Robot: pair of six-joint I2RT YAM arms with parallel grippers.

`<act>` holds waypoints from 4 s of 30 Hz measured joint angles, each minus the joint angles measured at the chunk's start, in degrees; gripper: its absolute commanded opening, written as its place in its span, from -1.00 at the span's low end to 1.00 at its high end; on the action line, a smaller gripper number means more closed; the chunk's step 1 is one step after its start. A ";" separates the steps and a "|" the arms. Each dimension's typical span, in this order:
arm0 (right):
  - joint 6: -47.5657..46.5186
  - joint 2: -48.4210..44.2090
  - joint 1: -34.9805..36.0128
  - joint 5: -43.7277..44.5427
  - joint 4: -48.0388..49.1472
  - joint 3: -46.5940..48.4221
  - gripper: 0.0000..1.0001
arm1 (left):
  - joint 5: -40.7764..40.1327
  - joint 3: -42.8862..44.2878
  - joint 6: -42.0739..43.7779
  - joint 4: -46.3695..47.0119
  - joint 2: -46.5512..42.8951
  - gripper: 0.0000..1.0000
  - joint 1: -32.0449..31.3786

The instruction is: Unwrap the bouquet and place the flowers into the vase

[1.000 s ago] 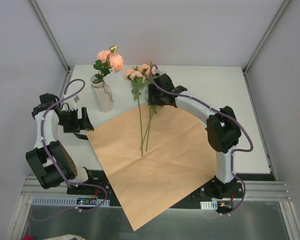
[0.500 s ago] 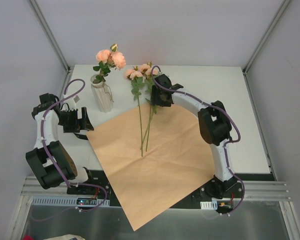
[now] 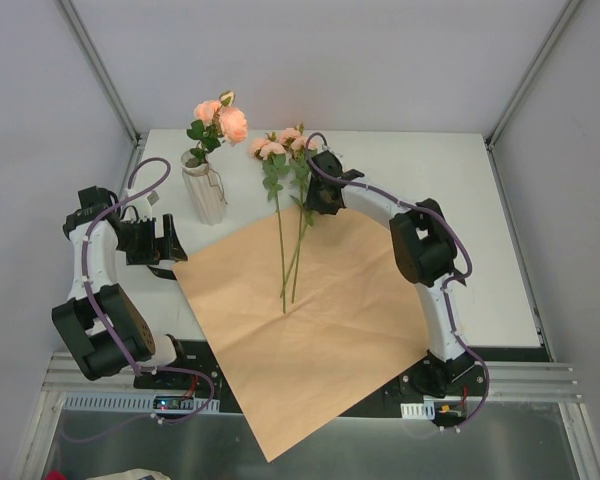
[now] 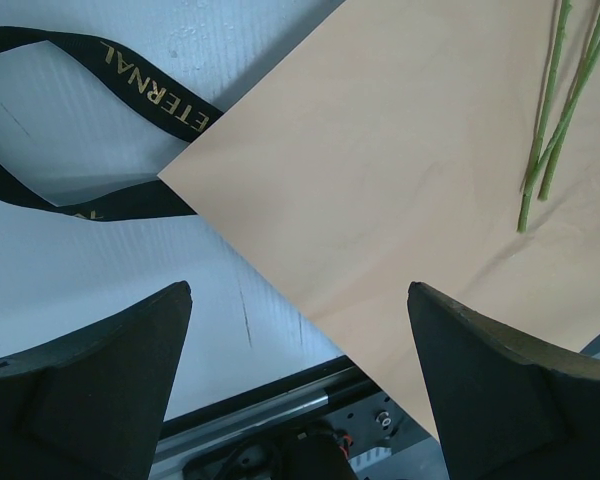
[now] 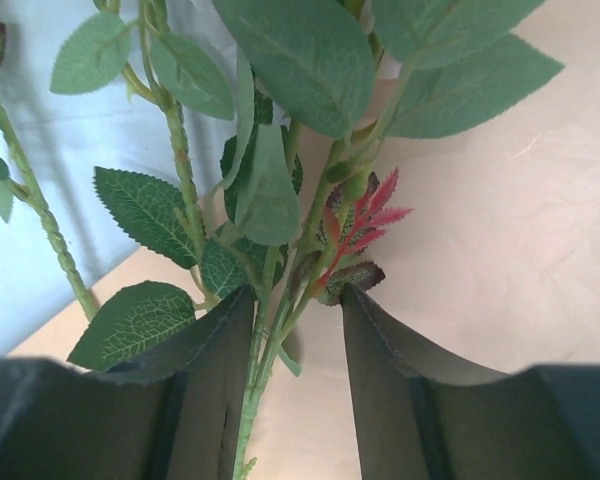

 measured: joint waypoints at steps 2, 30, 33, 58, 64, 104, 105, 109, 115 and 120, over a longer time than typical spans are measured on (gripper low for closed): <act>1.42 0.04 -0.07 -0.02 0.90 0.00 -0.24 | -0.07 0.00 0.20 0.00 -0.37 0.78 0.00; 5.44 -23.45 -0.81 3.17 10.86 -13.38 -0.99 | 0.33 0.33 1.01 -0.83 -3.19 0.79 0.42; 3.76 -29.20 -0.46 3.13 14.53 -13.14 -0.99 | 1.53 2.34 0.31 -2.29 -2.43 0.78 2.23; -48.09 -24.65 27.85 -20.41 75.82 -0.20 -0.99 | 12.15 12.11 -1.60 -9.70 7.28 0.75 15.37; -53.20 -9.27 27.89 -26.58 77.02 15.96 -0.99 | 12.15 12.11 0.22 -11.06 7.32 0.75 16.52; -39.63 11.96 21.33 -13.86 67.32 31.12 -0.10 | 11.85 12.20 6.73 -15.23 10.05 0.75 17.27; -38.60 11.96 20.98 -13.73 65.99 31.08 -0.08 | 11.87 12.22 6.78 -15.37 9.68 0.75 17.27; -36.63 11.58 19.61 -13.73 58.88 31.10 0.03 | 11.91 12.63 6.95 -16.11 8.52 0.75 17.27; -35.43 4.94 18.84 -13.86 42.88 26.12 0.38 | 12.09 12.72 6.99 -16.72 7.76 0.75 17.27; -35.19 -10.71 19.21 -14.10 32.24 10.86 0.60 | 12.68 12.72 7.02 -16.81 7.67 0.75 17.27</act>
